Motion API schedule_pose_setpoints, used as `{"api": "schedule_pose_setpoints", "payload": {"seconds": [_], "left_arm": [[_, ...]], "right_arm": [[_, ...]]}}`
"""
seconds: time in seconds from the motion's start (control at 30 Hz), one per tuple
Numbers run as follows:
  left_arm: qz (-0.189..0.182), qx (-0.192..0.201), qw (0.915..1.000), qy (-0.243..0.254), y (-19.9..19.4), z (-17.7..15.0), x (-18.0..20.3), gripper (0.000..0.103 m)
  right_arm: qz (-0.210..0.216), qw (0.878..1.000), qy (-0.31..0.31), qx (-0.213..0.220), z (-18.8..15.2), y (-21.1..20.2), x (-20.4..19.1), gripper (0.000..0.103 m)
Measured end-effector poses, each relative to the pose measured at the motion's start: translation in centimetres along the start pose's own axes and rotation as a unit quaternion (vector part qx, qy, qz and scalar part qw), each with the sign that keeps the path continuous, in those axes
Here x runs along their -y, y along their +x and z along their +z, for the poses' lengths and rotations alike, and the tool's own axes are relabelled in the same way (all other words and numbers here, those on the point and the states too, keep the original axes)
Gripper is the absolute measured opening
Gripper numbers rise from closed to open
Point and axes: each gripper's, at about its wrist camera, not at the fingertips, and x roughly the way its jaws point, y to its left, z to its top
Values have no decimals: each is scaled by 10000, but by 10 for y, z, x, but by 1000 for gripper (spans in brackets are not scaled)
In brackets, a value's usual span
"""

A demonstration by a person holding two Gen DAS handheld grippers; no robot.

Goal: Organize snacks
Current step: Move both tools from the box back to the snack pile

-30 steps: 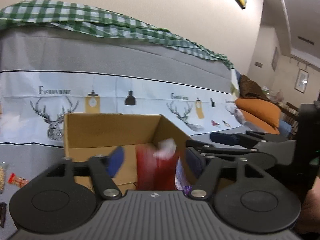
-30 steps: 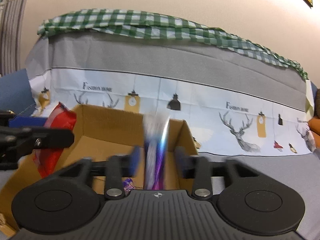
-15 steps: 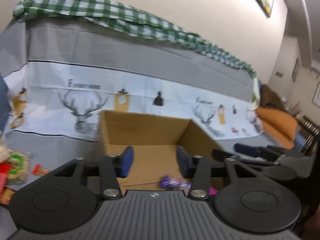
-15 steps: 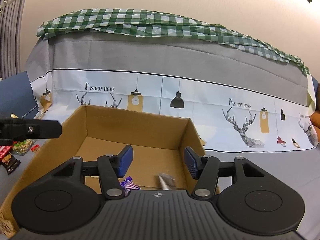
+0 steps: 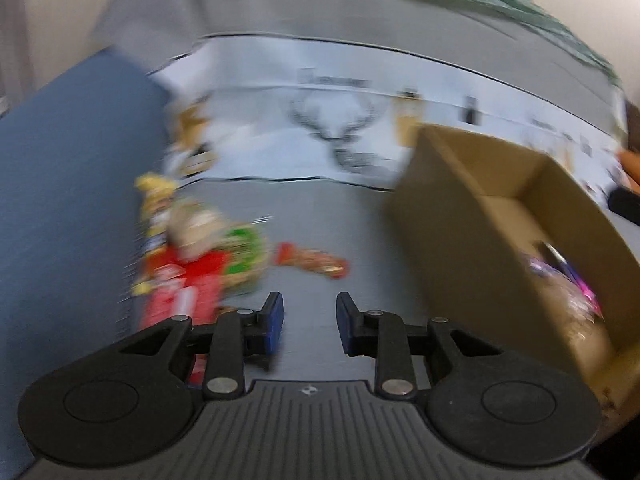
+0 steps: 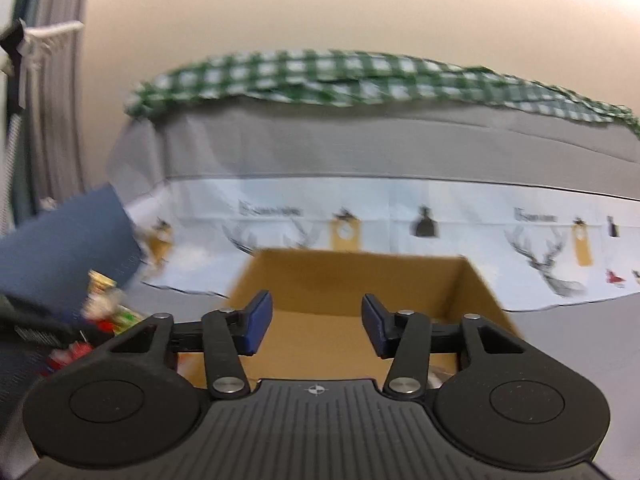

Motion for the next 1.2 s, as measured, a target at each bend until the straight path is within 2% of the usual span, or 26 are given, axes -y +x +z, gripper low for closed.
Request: {"api": "schedule_pose_setpoints", "payload": {"seconds": [0.07, 0.23, 0.43, 0.63, 0.83, 0.93, 0.97, 1.0, 1.03, 1.1, 1.17, 1.2], "left_arm": [[-19, -65, 9996, -292, 0, -1, -17, 32], [249, -95, 9982, -545, -3, -2, -41, 32], [368, -59, 9962, -787, -6, 0, -54, 32], [370, -10, 9956, -859, -7, 2, -59, 32], [454, -95, 9956, -818, 0, 5, -56, 32], [512, -128, 9955, -781, 4, 6, -55, 32], [522, -131, 9955, -781, 5, 6, -55, 32], [532, -132, 9954, -786, 6, 6, -55, 32], [539, -134, 9953, -797, 7, 7, -55, 32], [531, -123, 9951, -830, 8, 7, -55, 32], [511, -105, 9949, -869, 8, 8, -56, 32], [507, -103, 9949, -870, 8, 8, -56, 32]], "right_arm": [[319, 9995, -27, 31, -1, 1, -18, 39], [914, 9958, 18, -49, -7, 14, -65, 31], [1400, 9901, -22, -134, -22, 25, -120, 30], [1786, 9818, -453, -455, -40, 45, -159, 31], [1803, 9770, -565, -984, -57, 76, -175, 32], [1732, 9763, -614, -1145, -66, 92, -180, 43], [1742, 9758, -615, -1174, -68, 98, -182, 44], [1751, 9760, -623, -1138, -69, 102, -184, 48], [1744, 9761, -678, -1106, -71, 107, -187, 59], [1759, 9731, -859, -1213, -79, 122, -194, 71], [1820, 9689, -1083, -1279, -85, 135, -203, 73], [1864, 9670, -1174, -1282, -86, 140, -207, 79]]}}
